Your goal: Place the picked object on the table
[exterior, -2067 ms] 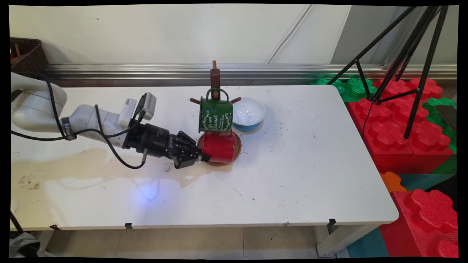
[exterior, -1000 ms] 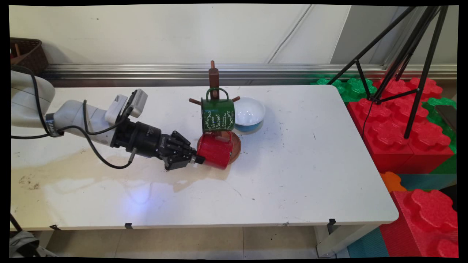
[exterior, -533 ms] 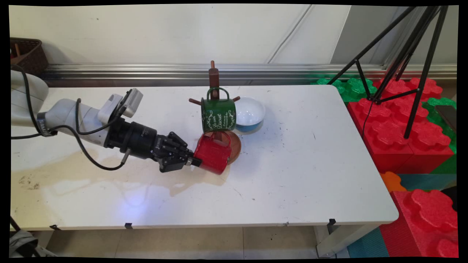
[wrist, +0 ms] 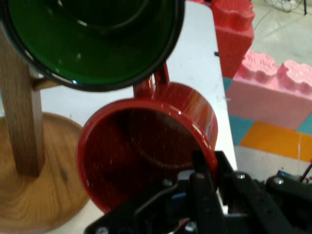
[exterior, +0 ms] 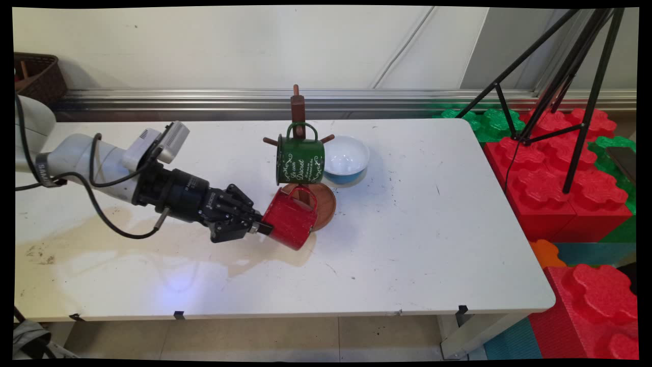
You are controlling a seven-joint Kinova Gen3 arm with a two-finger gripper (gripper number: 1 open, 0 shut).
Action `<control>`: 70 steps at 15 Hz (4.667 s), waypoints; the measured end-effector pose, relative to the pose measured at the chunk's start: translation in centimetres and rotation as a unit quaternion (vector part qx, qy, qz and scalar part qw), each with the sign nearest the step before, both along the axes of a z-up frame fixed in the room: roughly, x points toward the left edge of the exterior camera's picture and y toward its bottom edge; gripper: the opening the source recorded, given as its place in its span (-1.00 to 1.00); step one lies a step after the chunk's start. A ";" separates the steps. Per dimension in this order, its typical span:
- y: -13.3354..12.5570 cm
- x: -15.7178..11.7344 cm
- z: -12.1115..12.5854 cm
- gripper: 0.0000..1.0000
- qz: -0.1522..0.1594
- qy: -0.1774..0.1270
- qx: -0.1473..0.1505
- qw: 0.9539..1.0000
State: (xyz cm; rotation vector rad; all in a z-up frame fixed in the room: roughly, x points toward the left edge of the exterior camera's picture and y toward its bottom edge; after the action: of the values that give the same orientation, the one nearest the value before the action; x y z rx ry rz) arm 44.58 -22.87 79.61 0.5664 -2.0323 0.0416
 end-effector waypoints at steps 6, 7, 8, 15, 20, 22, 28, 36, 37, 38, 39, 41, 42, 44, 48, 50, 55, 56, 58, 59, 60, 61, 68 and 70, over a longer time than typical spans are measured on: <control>1.0 2.0 1.4 -1.00 -0.018 -0.019 -0.003 1.000; 1.2 2.4 1.7 -1.00 -0.021 -0.023 -0.004 1.000; 1.3 2.6 1.8 -1.00 -0.022 -0.025 -0.005 0.999; 2.1 5.5 3.8 -1.00 -0.031 -0.059 -0.014 0.998; 2.6 7.4 5.3 -1.00 -0.041 -0.090 -0.021 0.995; 2.8 8.1 5.8 -1.00 -0.043 -0.102 -0.023 0.994; 3.5 10.8 7.6 -1.00 -0.044 -0.148 -0.027 0.988; 4.0 13.9 8.9 -1.00 -0.045 -0.211 -0.035 0.976; 4.1 14.2 8.9 -1.00 -0.047 -0.220 -0.036 0.974; 4.2 14.5 8.8 -1.00 -0.049 -0.229 -0.036 0.972; 4.4 14.8 8.7 -1.00 -0.052 -0.239 -0.036 0.969; 4.7 15.3 8.4 -1.00 -0.056 -0.256 -0.033 0.965; 4.9 15.5 8.2 -1.00 -0.060 -0.265 -0.032 0.962; 5.1 15.9 7.8 -1.00 -0.068 -0.282 -0.033 0.956; 5.4 16.2 7.0 -1.00 -0.079 -0.306 -0.033 0.948; 5.6 16.2 6.7 -1.00 -0.083 -0.315 -0.035 0.945; 5.6 16.2 6.4 -1.00 -0.088 -0.327 -0.040 0.940; 5.6 16.2 6.4 -1.00 -0.088 -0.329 -0.040 0.939; 5.6 16.3 6.2 -1.00 -0.090 -0.333 -0.042 0.938; 5.6 16.3 6.2 -1.00 -0.091 -0.335 -0.043 0.937; 5.6 16.3 6.1 -1.00 -0.092 -0.337 -0.043 0.936; 5.6 16.2 5.9 -1.00 -0.093 -0.338 -0.042 0.936; 5.6 15.9 5.3 -1.00 -0.098 -0.343 -0.042 0.933; 5.5 15.8 5.2 1.00 -0.099 -0.343 -0.043 0.933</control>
State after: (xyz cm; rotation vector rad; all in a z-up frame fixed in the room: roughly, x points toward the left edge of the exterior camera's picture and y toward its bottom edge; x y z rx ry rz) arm 60.39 -17.35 84.81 0.3036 -2.7447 0.2341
